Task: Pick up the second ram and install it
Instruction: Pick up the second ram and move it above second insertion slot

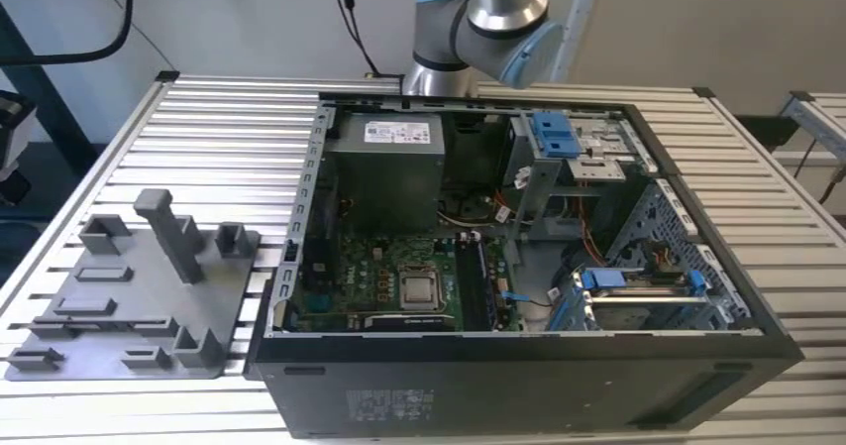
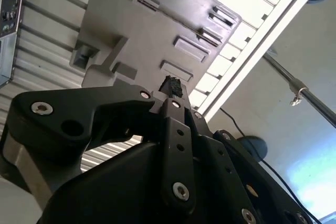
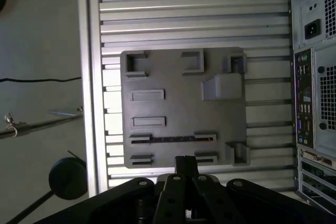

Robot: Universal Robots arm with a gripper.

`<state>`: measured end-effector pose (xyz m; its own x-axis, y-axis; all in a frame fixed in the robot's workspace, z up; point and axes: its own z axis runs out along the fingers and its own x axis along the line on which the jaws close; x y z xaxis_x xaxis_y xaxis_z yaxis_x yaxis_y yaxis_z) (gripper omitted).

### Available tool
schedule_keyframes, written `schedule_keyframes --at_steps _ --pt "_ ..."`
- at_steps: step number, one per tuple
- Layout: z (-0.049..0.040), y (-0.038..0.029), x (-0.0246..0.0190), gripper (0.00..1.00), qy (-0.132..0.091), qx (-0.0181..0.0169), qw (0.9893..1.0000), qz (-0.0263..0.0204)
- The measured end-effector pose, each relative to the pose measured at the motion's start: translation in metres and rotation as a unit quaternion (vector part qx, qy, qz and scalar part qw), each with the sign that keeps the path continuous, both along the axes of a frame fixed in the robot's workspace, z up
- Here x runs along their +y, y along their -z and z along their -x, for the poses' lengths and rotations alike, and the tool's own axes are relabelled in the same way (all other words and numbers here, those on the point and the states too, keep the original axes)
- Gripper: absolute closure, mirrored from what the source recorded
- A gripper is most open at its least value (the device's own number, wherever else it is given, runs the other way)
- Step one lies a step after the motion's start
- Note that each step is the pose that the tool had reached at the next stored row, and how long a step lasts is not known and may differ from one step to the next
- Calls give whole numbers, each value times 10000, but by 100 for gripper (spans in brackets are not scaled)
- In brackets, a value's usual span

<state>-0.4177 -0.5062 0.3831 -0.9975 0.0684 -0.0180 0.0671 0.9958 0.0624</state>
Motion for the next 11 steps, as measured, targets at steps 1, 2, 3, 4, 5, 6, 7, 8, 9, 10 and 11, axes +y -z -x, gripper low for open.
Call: schedule_keyframes --at_steps 1,2,3,4,5,6,7,8,9,10,11 --pt "0 0 0 89 -1 0 10000 0" --pt "0 0 0 89 -1 0 10000 0" --pt "0 0 0 89 -1 0 10000 0" --pt "0 0 0 89 -5 0 10000 1" --pt "0 0 0 89 -15 0 10000 3" --pt "0 0 0 89 -29 0 10000 3" --pt "0 0 0 89 -51 0 10000 4" --pt "0 0 0 89 -79 -1 10000 3" --pt "0 0 0 89 -114 0 9999 4" --pt "1 0 0 89 -149 0 9999 4" --pt "1 0 1 89 -189 0 9998 4"
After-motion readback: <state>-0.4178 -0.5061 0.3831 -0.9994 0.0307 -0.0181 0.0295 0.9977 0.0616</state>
